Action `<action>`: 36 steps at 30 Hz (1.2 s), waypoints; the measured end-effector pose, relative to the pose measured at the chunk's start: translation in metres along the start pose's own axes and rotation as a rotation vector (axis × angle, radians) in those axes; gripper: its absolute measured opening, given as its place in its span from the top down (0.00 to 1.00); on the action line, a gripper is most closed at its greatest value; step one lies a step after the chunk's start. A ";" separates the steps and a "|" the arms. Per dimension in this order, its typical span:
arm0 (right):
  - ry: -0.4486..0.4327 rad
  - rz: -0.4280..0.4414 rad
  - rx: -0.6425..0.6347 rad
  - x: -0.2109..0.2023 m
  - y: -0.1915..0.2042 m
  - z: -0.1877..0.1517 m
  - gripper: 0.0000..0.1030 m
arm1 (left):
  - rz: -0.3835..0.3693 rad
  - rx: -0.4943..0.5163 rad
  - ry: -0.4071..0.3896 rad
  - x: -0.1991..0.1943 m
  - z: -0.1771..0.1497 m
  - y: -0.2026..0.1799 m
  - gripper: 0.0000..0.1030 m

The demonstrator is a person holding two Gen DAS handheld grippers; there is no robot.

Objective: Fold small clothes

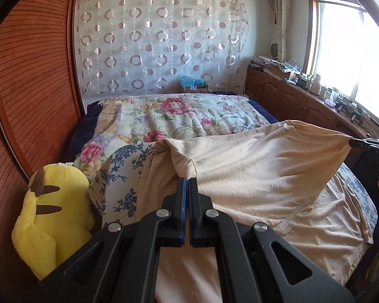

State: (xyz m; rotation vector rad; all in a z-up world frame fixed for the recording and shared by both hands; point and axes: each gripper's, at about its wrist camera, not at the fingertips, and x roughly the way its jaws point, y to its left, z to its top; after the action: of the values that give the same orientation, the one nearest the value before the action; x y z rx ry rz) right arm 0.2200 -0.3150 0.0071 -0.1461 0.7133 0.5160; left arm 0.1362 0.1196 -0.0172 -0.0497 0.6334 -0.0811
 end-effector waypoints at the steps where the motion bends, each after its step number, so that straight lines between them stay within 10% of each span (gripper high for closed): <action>1: -0.006 0.002 -0.002 -0.007 0.002 -0.001 1.00 | -0.001 0.004 -0.006 -0.005 -0.001 -0.002 1.00; 20: -0.080 0.001 -0.019 -0.156 0.029 -0.058 1.00 | -0.001 0.004 -0.031 -0.123 -0.049 -0.011 1.00; 36: 0.171 -0.031 0.095 -0.084 0.009 -0.150 1.00 | 0.029 -0.104 0.218 -0.061 -0.134 0.006 0.93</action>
State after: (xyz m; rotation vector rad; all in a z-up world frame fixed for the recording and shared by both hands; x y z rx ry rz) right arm 0.0741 -0.3859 -0.0501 -0.1127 0.8992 0.4419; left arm 0.0083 0.1281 -0.0902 -0.1334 0.8560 -0.0251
